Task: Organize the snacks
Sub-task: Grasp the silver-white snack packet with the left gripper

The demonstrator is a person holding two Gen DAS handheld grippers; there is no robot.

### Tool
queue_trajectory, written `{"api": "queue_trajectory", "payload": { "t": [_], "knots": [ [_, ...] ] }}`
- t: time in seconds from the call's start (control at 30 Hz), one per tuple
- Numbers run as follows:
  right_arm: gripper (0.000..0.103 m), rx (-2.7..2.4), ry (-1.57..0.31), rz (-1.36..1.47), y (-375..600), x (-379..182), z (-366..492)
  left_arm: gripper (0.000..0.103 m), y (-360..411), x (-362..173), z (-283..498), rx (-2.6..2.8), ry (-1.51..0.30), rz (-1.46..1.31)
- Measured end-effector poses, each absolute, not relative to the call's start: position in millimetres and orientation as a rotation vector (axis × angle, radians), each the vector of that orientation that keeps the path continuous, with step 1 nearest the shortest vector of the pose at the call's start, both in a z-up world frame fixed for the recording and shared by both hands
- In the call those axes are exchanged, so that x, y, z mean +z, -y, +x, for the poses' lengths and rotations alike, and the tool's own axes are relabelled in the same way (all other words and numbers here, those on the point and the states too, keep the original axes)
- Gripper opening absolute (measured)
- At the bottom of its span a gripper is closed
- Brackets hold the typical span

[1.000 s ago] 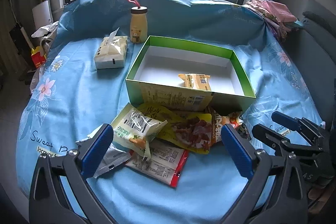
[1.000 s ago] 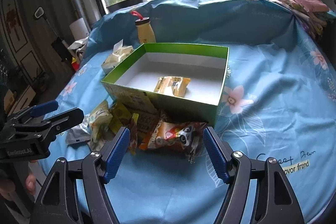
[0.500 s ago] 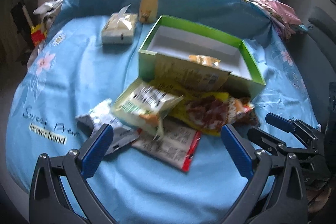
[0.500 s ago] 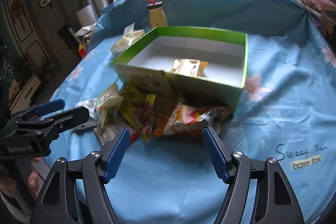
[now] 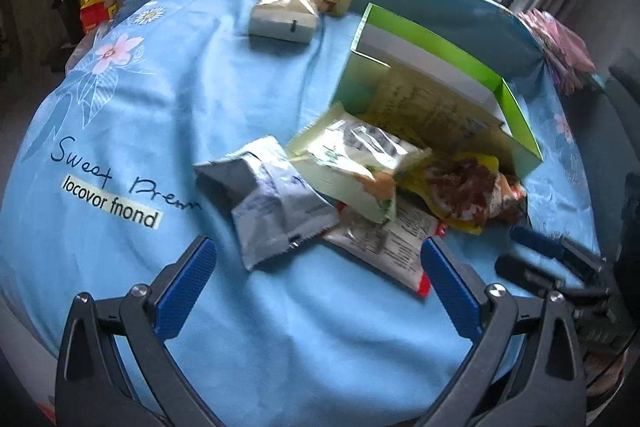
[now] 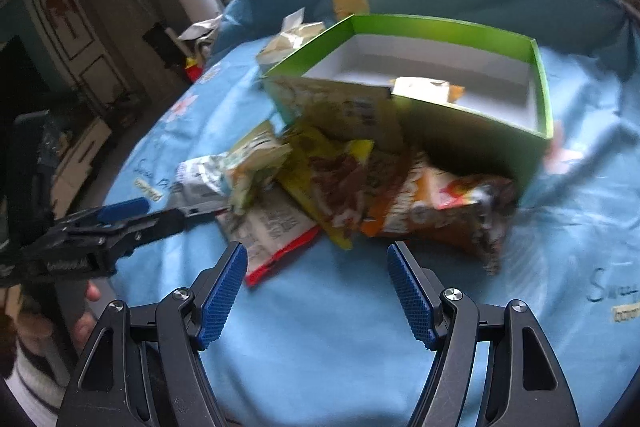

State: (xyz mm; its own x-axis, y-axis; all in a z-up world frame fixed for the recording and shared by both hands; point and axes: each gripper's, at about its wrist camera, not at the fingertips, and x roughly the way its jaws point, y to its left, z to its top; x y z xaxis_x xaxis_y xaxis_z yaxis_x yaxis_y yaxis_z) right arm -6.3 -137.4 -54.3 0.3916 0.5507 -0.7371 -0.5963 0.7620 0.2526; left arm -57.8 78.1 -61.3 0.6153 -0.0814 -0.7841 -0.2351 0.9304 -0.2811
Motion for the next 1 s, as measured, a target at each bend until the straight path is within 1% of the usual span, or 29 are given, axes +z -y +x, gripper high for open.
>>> {"api": "queue_trajectory", "payload": {
  "t": [0.17, 0.33, 0.4, 0.47, 0.57, 0.63, 0.67, 0.77, 0.8, 0.83, 0.87, 0.93, 1.0],
  "knots": [
    [0.073, 0.804, -0.916, -0.09, 117, -62, -15, 0.102, -98, -62, -55, 0.133, -0.885, -0.425],
    [0.073, 0.928, -0.901, -0.099, 89, -63, -20, 0.101, -116, -72, -51, 0.138, -0.899, -0.492],
    [0.073, 0.973, -0.889, -0.11, 74, -64, -21, 0.099, -120, -74, -50, 0.135, -0.903, -0.501],
    [0.073, 1.023, -0.879, -0.116, 60, -66, -22, 0.093, -123, -76, -49, 0.121, -0.911, -0.512],
    [0.073, 1.057, -0.878, -0.144, 39, -73, -18, 0.089, -127, -78, -47, 0.109, -0.919, -0.516],
    [0.071, 1.069, -0.889, -0.152, 30, -78, -14, 0.082, -129, -79, -45, 0.091, -0.921, -0.519],
    [0.07, 1.083, -0.893, -0.154, 25, -80, -12, 0.081, -130, -80, -44, 0.082, -0.925, -0.523],
    [0.07, 1.083, -0.878, -0.184, 11, -84, -8, 0.079, -134, -85, -39, 0.06, -0.941, -0.544],
    [0.07, 1.084, -0.87, -0.192, 8, -84, -7, 0.077, -134, -86, -37, 0.054, -0.945, -0.55],
    [0.07, 1.08, -0.859, -0.205, 3, -84, -6, 0.072, -134, -87, -36, 0.049, -0.949, -0.554],
    [0.07, 1.079, -0.849, -0.224, -1, -85, -5, 0.07, -135, -89, -35, 0.037, -0.956, -0.563],
    [0.07, 1.087, -0.851, -0.256, -11, -87, -2, 0.07, -136, -91, -33, 0.028, -0.964, -0.57],
    [0.07, 1.104, -0.862, -0.288, -19, -89, 1, 0.065, -137, -91, -33, 0.027, -0.964, -0.571]
  ]
}}
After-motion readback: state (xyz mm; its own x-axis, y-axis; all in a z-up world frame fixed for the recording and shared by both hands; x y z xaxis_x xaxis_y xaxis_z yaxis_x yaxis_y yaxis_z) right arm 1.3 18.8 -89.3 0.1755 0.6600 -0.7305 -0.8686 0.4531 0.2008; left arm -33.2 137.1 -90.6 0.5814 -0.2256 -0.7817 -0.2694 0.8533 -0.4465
